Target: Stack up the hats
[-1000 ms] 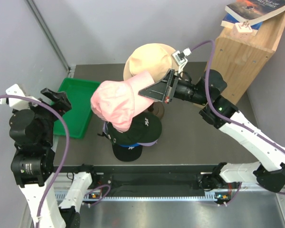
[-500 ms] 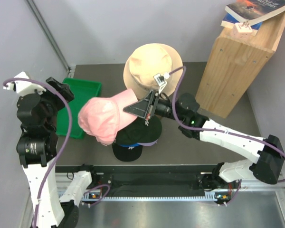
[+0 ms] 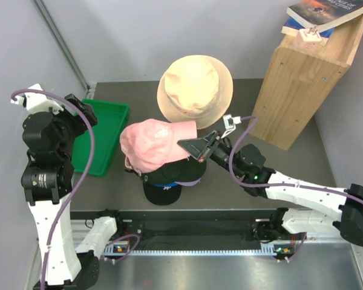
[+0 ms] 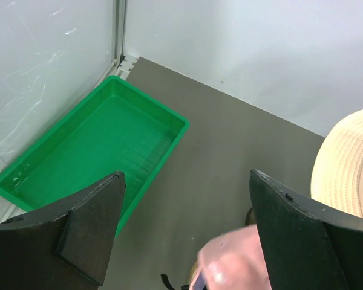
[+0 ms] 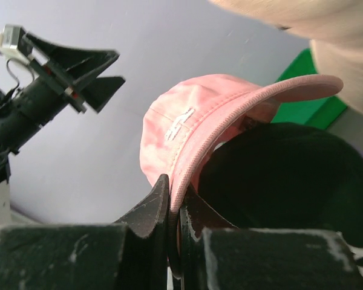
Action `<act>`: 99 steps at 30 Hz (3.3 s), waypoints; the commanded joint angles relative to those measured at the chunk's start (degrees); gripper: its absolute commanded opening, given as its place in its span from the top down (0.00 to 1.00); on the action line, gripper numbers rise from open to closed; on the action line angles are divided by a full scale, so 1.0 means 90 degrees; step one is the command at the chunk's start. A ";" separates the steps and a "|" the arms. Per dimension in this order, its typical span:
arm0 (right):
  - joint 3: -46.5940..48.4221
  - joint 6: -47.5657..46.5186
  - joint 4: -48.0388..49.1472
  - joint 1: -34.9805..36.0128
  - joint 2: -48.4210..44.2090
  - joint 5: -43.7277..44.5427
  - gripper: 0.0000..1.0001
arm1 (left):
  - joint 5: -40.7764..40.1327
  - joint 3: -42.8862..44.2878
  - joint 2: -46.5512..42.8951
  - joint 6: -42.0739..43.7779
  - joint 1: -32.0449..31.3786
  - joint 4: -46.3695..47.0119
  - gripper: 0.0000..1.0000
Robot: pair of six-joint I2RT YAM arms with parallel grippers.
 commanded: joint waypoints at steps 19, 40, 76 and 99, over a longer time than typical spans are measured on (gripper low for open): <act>-0.1579 0.1870 -0.0462 0.0062 -0.0927 0.1269 1.00 | 0.0380 -0.1217 -0.0373 -0.0114 0.0003 -0.0053 0.12; -0.1677 0.1548 -0.1411 -0.0114 -0.1416 0.1113 1.00 | 0.3321 -0.4197 -0.1722 -0.2098 0.0003 0.1285 0.22; -0.1833 0.1646 -0.1587 -0.0309 -0.1572 0.1103 0.51 | 0.3663 -0.5282 -0.1303 -0.1698 0.0003 0.1510 1.00; -0.2536 0.3178 -0.2582 -0.0524 -0.1787 0.1132 1.00 | 0.3028 -0.5428 -0.1156 -0.1229 0.0013 0.0054 1.00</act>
